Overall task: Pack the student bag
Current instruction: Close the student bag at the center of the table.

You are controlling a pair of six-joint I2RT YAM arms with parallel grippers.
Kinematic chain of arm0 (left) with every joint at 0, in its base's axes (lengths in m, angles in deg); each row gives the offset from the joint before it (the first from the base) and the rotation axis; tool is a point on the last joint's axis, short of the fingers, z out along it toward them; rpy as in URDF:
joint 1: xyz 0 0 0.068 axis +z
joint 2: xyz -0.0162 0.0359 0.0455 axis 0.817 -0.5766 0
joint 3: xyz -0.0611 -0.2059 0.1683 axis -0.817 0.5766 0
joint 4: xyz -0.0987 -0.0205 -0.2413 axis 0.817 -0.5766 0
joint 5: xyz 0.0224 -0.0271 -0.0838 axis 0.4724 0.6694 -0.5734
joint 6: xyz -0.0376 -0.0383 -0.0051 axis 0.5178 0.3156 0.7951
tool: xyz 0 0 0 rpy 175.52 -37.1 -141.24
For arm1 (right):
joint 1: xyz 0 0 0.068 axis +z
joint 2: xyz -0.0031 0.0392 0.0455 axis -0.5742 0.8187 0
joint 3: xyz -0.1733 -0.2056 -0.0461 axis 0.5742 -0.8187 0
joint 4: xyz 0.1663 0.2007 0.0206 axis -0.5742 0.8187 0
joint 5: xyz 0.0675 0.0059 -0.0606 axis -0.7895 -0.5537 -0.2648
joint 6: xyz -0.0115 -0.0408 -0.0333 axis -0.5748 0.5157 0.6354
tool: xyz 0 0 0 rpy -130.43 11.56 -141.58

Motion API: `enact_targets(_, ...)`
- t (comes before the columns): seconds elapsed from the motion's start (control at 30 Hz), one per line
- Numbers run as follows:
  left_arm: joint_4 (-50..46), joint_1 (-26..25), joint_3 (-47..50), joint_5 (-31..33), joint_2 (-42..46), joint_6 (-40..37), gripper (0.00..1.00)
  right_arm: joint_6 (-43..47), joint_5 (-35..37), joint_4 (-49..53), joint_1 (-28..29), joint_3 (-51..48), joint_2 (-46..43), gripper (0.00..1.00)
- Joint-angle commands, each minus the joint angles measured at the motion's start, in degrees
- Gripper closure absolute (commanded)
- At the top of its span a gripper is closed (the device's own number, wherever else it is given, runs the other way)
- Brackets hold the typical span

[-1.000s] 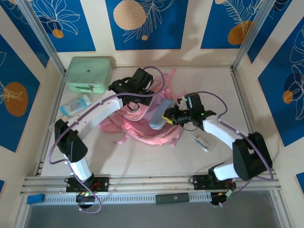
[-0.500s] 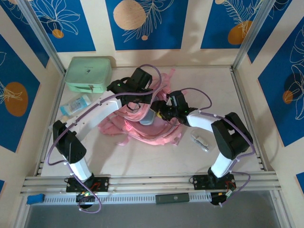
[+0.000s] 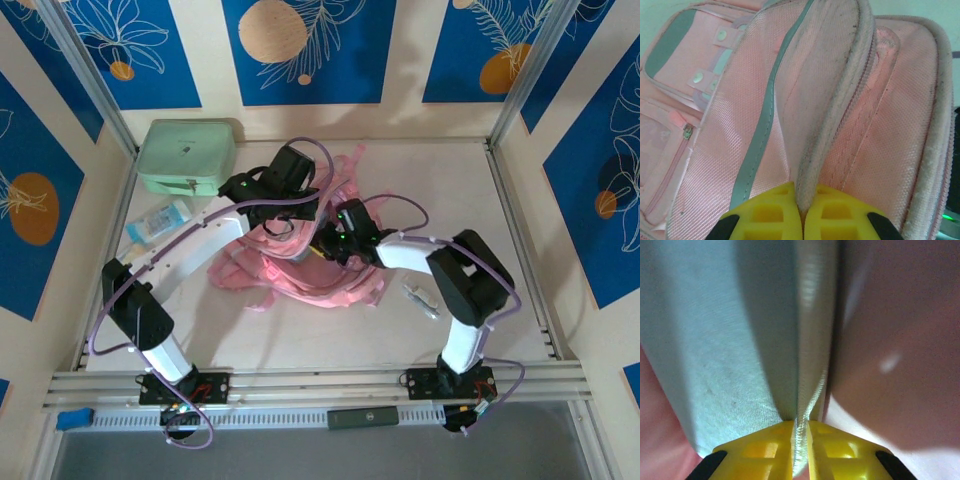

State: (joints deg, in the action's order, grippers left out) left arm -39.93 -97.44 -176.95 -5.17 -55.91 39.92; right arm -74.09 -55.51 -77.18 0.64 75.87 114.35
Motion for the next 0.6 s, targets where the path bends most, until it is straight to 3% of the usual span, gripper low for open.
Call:
enact_targets(0.0, 5.26, -0.28, -0.6, 0.1, 3.69, 2.43, 1.0, 1.05, -0.86, -9.27, 1.56, 5.55, 3.07, 0.85)
enact_targets(0.27, 7.47, 0.38, 3.04, 0.56, 3.35, 3.09, 1.0, 4.97, -1.78, -11.55, -0.46, -1.87, -3.48, 0.85)
enact_targets(0.43, 9.42, 0.65, 4.47, -2.11, 1.57, 4.04, 1.0, 9.74, -1.25, 0.59, -3.29, -6.76, -14.04, 0.81)
enact_targets(0.5, 10.87, 0.65, 5.84, -3.42, 1.23, 3.89, 0.9, 12.25, -0.63, 8.36, -4.67, -6.48, -17.48, 0.8)
enact_targets(0.57, 10.92, 1.29, 6.96, -5.26, 0.85, 4.14, 0.71, 14.78, 0.19, 14.69, -5.89, -6.1, -21.15, 0.78)
